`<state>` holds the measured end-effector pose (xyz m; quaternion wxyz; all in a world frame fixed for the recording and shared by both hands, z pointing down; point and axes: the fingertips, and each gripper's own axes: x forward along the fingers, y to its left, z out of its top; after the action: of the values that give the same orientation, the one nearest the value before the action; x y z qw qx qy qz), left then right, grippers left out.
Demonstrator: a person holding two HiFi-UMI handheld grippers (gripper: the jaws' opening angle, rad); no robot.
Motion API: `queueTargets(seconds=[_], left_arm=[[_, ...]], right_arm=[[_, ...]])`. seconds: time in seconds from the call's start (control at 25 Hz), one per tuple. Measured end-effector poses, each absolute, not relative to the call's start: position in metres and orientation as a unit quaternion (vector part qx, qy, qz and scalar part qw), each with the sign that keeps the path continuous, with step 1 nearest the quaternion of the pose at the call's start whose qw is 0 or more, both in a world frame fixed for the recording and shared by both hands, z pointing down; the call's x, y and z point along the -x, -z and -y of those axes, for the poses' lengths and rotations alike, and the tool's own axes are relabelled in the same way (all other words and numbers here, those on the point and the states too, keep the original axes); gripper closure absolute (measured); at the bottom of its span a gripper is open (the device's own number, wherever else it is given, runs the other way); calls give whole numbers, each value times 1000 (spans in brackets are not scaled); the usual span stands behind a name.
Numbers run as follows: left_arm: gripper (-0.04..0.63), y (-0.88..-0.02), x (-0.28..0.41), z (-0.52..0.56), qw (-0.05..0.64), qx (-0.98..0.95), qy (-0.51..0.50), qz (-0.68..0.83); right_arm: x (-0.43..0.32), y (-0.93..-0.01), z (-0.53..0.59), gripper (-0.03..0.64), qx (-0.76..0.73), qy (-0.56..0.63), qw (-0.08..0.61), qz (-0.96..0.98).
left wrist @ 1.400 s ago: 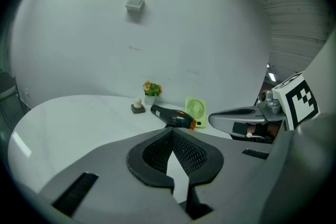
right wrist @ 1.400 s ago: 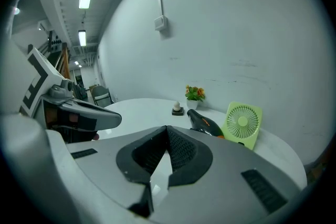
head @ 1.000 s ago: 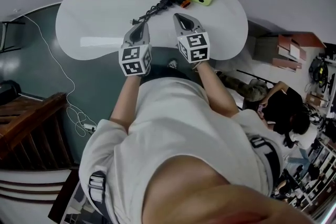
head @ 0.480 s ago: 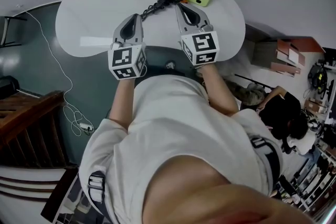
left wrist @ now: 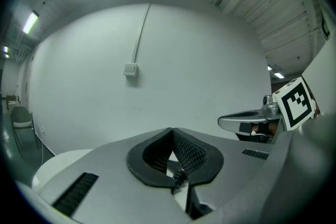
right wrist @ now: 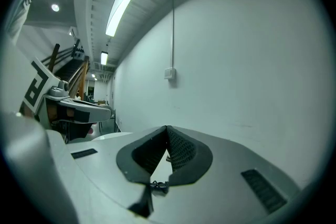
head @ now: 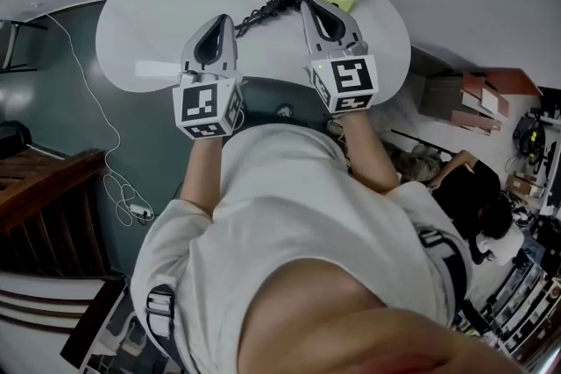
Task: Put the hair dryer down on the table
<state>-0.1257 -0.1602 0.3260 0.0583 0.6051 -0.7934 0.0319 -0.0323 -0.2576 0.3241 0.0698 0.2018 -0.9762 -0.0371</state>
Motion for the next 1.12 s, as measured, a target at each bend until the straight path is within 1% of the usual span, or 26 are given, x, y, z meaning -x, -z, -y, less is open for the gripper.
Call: queueTargets(seconds=[0.28,0.64,0.84,1.12], left_arm=[[577,-310,125,157,37,-607,-30,793],[577,-308,124,156,27,-609,-45,792],[577,-311,127,156,38,-611,-37,790],[577,-309,128,157,36,-616,-37,786]], right_arm=[[29,-312,255,618,-209,44,56,975],[18,-308,264,618,-228,42,55,971],[18,-312,266,618,-233,42,61,970],[19,-313,262,618,-230,44,70,970]])
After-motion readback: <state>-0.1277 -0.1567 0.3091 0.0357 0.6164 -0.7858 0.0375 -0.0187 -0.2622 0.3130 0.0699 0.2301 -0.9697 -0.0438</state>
